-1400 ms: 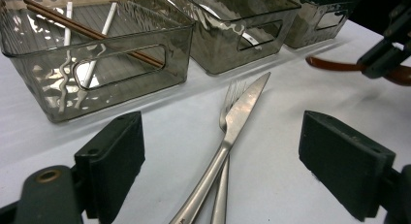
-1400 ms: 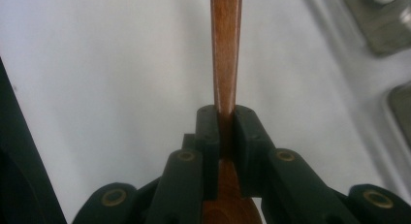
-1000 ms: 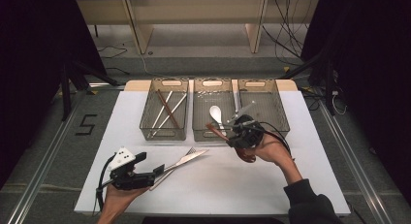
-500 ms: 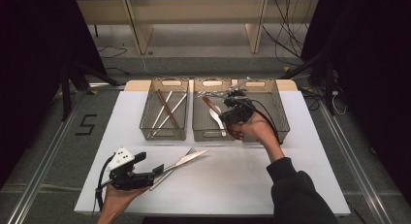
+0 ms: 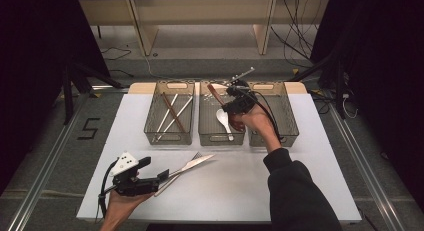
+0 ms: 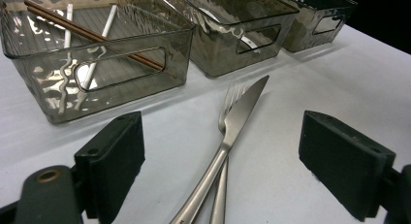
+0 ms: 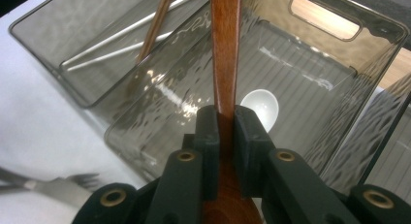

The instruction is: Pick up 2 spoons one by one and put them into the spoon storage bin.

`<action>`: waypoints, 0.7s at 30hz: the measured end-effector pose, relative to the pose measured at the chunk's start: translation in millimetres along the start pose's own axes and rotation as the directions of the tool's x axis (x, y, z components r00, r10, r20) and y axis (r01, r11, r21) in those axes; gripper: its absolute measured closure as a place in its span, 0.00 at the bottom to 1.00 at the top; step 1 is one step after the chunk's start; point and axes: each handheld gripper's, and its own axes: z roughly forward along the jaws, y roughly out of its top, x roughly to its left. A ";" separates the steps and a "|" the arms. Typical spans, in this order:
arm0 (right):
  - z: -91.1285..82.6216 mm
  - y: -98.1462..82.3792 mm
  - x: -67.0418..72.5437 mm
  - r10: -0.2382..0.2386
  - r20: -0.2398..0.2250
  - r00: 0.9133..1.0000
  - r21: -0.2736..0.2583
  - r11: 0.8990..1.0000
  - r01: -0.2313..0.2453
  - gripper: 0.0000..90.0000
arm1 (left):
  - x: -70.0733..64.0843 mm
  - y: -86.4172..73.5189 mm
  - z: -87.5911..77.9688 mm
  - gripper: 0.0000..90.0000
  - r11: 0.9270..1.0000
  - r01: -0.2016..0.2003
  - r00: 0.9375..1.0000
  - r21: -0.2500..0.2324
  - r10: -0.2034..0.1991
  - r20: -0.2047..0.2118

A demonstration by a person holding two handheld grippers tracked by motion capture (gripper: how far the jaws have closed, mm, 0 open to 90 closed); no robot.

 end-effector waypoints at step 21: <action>24.7 8.4 -10.3 0.053 0.051 0.997 -0.006 0.999 -0.053 0.91 | 0.4 0.2 -0.2 0.18 1.000 0.000 1.000 0.000 0.000 0.002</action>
